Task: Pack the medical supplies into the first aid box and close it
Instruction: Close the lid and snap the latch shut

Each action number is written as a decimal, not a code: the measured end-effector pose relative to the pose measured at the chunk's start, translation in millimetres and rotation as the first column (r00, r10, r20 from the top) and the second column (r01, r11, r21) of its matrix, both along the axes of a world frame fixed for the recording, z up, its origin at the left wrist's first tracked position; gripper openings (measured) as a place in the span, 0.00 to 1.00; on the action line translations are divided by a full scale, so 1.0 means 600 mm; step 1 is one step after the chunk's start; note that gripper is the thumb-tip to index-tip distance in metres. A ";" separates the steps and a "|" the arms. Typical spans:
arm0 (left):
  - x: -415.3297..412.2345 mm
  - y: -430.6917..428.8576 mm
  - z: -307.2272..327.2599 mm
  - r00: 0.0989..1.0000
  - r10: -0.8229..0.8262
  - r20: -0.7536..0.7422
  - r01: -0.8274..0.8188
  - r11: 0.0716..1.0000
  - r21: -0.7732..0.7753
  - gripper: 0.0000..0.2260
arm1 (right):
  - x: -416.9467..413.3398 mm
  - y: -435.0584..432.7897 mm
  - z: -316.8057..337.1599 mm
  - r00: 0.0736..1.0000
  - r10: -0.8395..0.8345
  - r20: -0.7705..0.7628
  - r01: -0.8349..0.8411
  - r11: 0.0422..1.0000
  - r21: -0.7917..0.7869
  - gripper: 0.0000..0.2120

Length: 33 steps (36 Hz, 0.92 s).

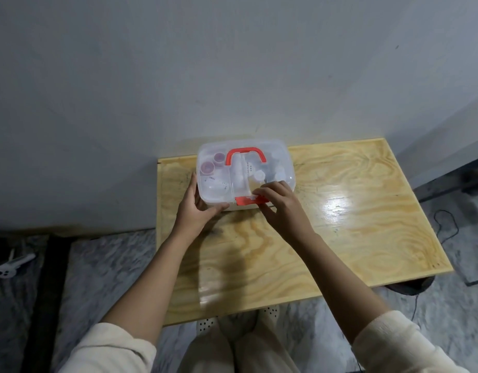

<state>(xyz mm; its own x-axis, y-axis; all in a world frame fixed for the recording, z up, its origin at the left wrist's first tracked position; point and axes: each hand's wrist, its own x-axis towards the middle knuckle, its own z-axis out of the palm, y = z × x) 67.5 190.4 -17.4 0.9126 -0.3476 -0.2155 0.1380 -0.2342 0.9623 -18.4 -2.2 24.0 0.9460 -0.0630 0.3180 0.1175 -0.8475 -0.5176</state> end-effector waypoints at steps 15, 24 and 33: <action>-0.006 0.000 0.018 0.999 -0.029 -0.027 0.029 1.000 -0.012 0.45 | -0.024 -0.011 -0.014 0.997 0.076 -0.027 -0.076 0.997 -0.016 0.15; -0.007 -0.003 0.019 0.999 -0.006 -0.037 0.007 1.000 0.022 0.43 | -0.005 -0.027 -0.010 0.998 0.038 0.045 -0.031 0.988 -0.150 0.13; -0.010 -0.011 0.028 1.000 -0.006 -0.008 0.006 1.000 0.030 0.38 | 0.027 -0.043 -0.020 0.992 -0.017 -0.127 -0.020 0.958 -0.285 0.32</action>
